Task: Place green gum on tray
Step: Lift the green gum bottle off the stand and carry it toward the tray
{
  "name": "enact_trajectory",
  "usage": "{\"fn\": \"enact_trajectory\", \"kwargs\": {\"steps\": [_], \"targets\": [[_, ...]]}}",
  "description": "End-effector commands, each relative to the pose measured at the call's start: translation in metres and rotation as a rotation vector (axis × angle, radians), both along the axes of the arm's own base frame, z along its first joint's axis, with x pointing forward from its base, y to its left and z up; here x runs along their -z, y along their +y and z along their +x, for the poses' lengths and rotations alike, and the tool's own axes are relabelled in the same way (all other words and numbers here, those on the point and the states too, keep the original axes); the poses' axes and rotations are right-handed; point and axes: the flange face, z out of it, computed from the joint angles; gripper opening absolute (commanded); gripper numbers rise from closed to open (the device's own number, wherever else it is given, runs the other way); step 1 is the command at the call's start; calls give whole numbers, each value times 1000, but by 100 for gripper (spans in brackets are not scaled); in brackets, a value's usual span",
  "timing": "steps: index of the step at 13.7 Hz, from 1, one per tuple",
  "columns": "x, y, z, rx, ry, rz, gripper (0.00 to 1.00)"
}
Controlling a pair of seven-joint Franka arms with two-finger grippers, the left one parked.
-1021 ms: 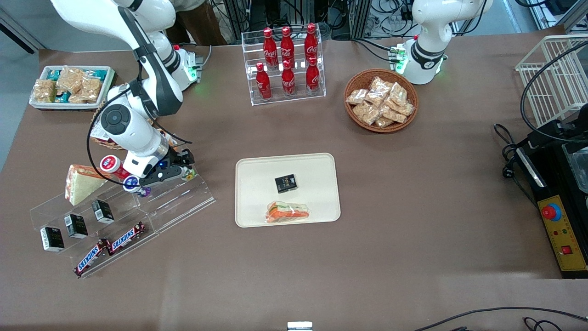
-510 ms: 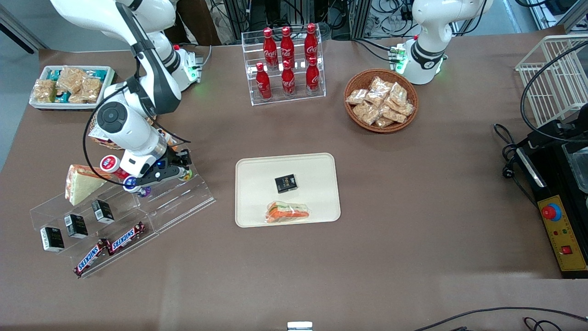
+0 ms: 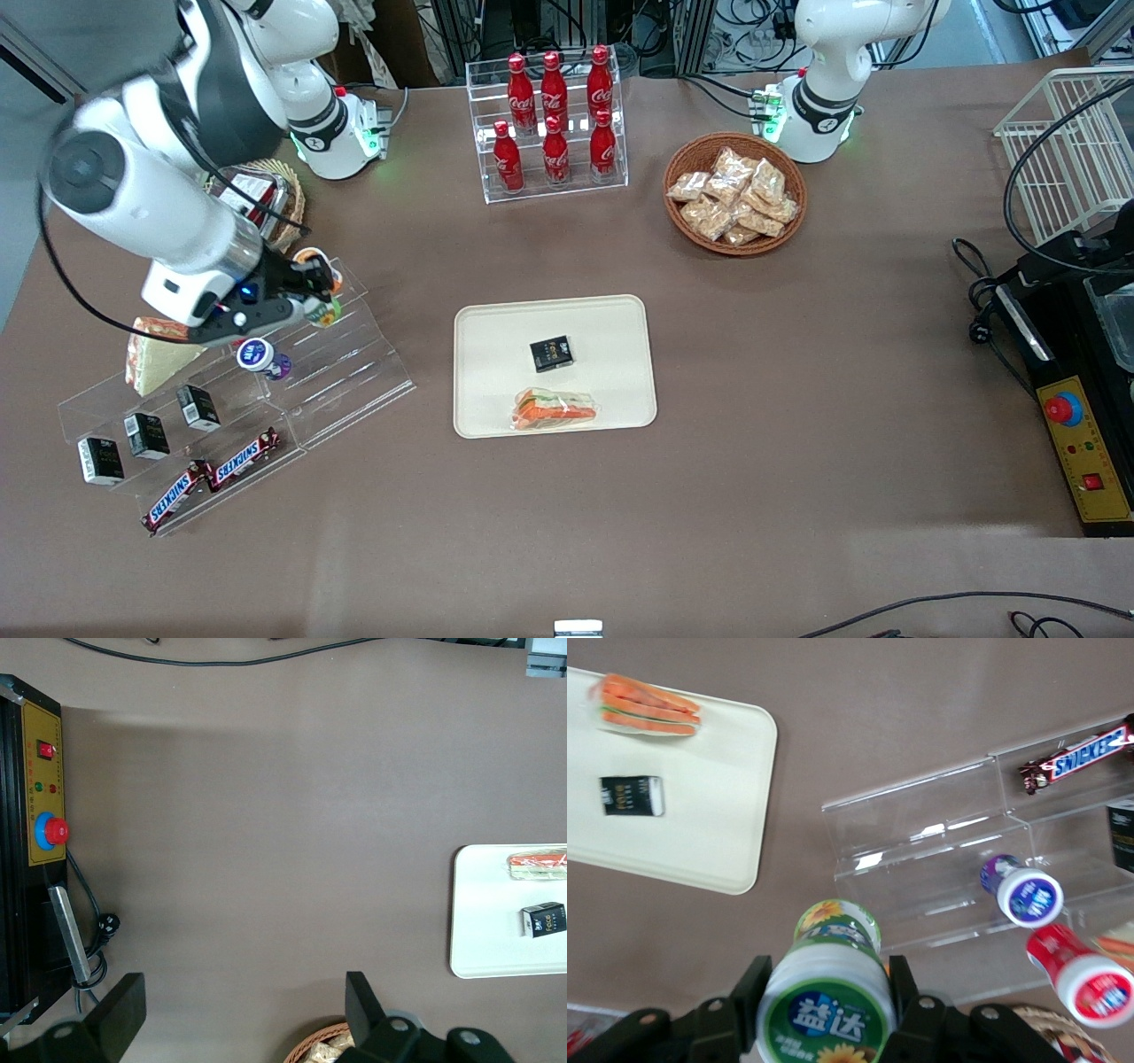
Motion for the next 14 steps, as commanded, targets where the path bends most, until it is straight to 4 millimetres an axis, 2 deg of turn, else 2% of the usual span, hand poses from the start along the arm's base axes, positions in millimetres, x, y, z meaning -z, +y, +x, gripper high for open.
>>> {"fn": "enact_trajectory", "kwargs": {"steps": [1,3,5,8,9,11,14], "targets": [[-58,24,-2,28,8,13,17],[-65,63,-15,99,4,10,17],[-62,118,-33,198,5,-2,17],[-38,170,-36,304,-9,7,17],[-17,183,-32,312,-5,7,17],[40,194,-21,360,20,-10,17],[132,204,-31,388,-12,6,17]]}}
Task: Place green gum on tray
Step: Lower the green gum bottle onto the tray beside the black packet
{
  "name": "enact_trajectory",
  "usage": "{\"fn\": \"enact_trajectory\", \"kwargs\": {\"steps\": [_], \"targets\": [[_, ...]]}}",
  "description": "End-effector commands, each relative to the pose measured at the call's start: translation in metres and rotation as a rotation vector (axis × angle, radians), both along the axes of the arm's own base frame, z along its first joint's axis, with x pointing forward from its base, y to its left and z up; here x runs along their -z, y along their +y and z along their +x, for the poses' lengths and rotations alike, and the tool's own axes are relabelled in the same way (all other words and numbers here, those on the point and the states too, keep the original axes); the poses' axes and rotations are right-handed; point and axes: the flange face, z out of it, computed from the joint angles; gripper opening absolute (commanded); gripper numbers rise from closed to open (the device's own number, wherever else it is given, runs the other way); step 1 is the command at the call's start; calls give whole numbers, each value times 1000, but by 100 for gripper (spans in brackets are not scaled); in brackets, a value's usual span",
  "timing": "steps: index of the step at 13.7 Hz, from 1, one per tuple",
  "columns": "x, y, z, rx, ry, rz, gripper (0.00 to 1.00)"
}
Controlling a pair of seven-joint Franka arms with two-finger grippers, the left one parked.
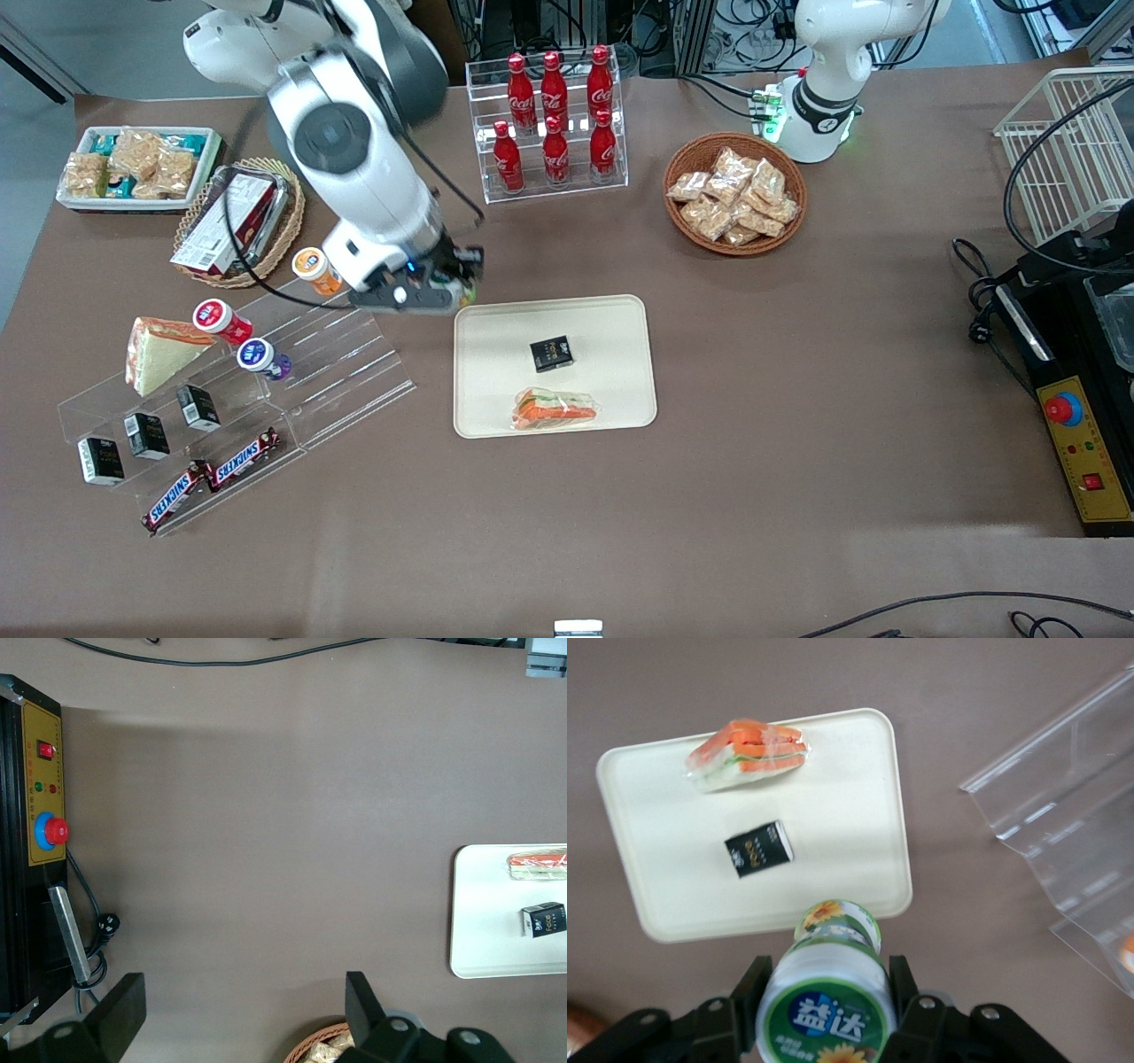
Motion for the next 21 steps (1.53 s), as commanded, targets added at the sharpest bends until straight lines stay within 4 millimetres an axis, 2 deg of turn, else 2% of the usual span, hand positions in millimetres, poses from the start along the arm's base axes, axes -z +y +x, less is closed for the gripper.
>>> {"fn": "enact_trajectory", "kwargs": {"steps": [1,3,4,6,8,9,11,12,13,21], "targets": [[72,1,-16,43,-17,17,17],[119,2,-20,59,-24,17,17],[137,4,-22,70,-21,14,17],[160,15,-36,61,-13,6,17],[183,10,-41,60,-23,1,18],[192,8,-42,62,-31,5,23],[201,8,-42,65,-29,3,25],[202,6,-40,68,-29,3,44],[201,6,-39,70,-30,3,99],[200,3,-37,77,-30,3,100]]}}
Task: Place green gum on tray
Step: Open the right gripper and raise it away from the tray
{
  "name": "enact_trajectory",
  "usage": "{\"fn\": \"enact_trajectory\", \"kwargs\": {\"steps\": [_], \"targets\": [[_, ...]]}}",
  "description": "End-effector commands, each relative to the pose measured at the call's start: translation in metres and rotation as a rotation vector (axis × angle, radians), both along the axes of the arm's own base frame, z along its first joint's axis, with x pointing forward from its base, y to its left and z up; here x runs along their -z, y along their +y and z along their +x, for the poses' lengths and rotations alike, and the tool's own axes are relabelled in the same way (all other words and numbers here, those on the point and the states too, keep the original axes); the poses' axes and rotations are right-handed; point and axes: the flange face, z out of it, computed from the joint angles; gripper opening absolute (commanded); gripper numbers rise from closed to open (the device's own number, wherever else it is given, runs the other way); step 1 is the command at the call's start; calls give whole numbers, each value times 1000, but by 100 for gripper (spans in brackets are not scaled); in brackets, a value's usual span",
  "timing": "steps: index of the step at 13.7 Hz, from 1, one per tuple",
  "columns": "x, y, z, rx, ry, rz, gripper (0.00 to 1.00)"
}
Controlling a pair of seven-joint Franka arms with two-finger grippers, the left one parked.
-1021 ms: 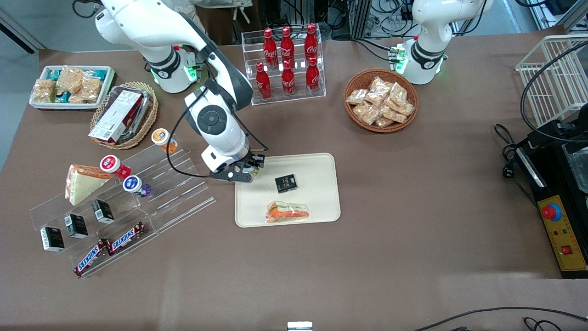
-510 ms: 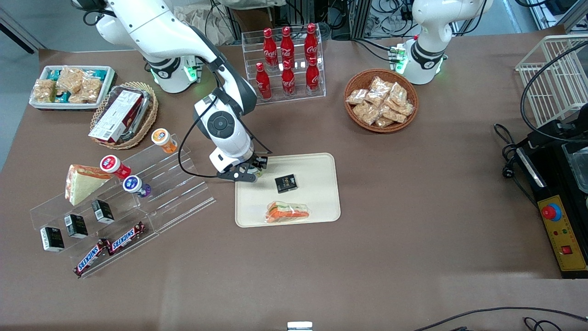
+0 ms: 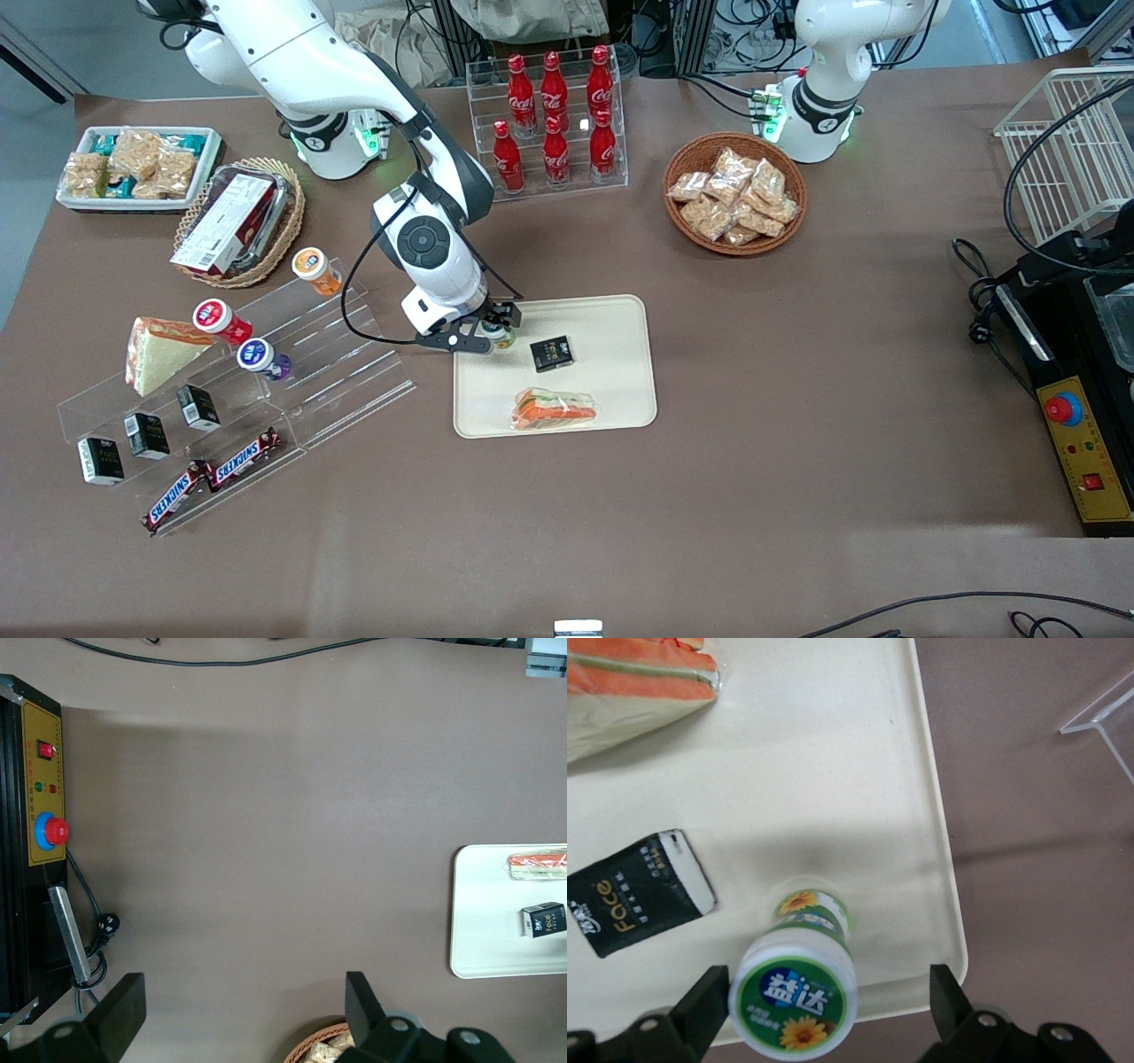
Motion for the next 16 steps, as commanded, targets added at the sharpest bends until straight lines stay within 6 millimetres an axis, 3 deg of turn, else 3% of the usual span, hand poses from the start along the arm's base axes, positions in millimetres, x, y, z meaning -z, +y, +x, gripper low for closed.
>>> {"fn": "enact_trajectory", "kwargs": {"steps": [1,4,6,8,12,14,16], "targets": [[-3,-1,2,22,-9,10,100],[-17,4,7,93,-17,23,100],[-45,9,12,133,-20,33,100],[-98,15,24,123,12,17,100],[-230,18,39,107,5,19,100],[-286,-2,40,107,-17,11,100],[-332,-40,39,67,-89,-22,100]]}}
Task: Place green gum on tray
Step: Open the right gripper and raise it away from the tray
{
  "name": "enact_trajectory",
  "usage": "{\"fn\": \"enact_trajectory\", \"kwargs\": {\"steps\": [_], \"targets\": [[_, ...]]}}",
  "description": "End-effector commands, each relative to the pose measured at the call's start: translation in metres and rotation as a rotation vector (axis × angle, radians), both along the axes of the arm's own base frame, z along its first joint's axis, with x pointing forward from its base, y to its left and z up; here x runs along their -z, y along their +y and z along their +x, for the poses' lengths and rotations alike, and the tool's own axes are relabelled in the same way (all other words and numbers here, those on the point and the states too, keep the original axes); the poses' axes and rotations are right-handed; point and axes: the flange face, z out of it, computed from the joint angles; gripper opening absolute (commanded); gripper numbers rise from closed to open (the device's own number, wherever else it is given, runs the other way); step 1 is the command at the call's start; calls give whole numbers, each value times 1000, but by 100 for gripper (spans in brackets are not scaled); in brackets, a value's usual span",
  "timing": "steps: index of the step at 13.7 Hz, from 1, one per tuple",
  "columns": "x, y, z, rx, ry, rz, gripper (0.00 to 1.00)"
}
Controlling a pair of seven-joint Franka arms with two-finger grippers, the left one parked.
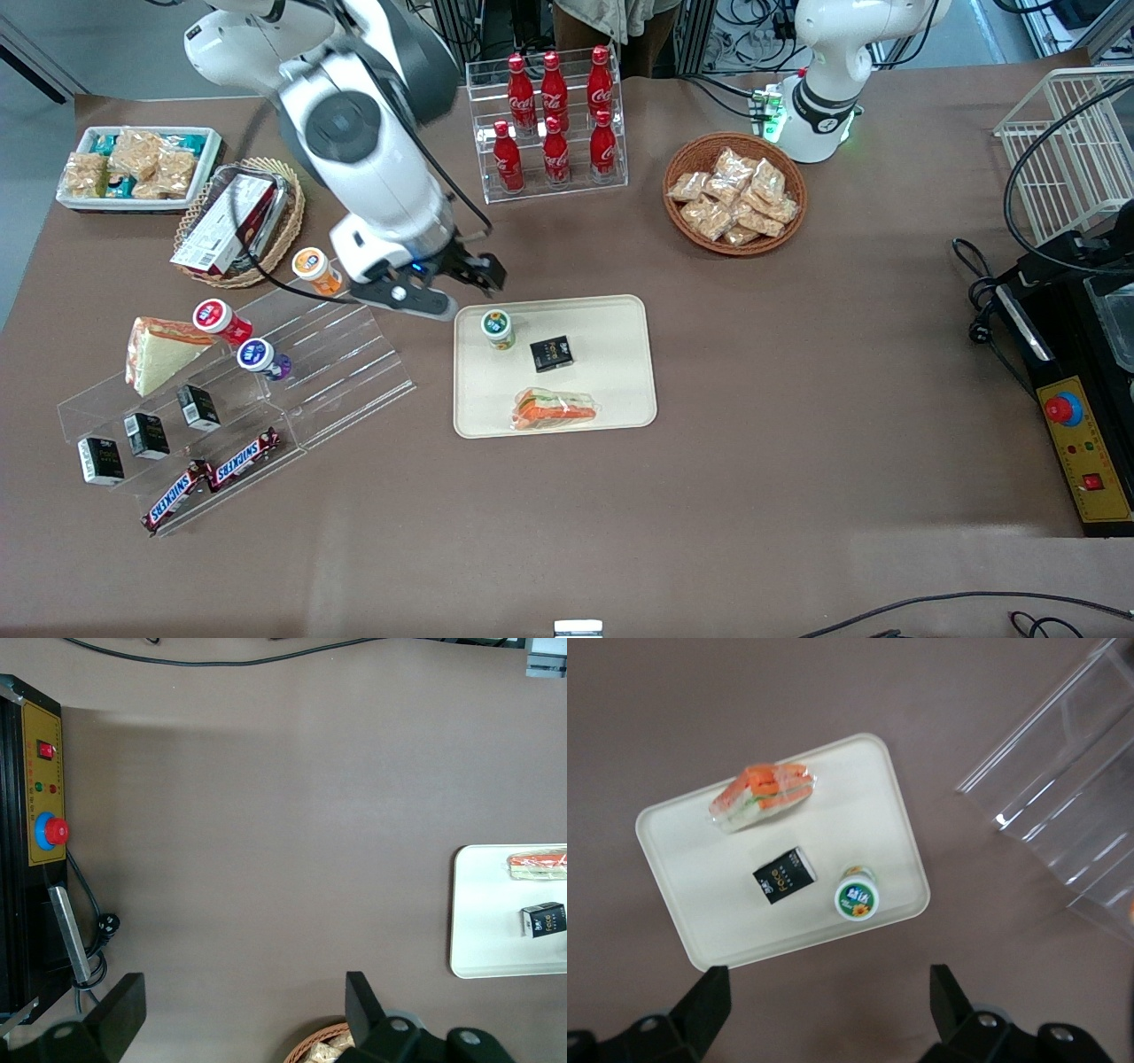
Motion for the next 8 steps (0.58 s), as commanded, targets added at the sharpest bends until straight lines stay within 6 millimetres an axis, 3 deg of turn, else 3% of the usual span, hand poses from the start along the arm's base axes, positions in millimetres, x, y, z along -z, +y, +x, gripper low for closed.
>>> {"fn": "enact_trajectory", "kwargs": {"steps": [1,4,7,8], "targets": [[-53,-56,1,-65,-55,-25,100],[-91,-156,20,-192,-109,-30,100],[-95,-258,41,-309,-117,-41,100],[-96,-281,45,-341,-122,-19,100]]}}
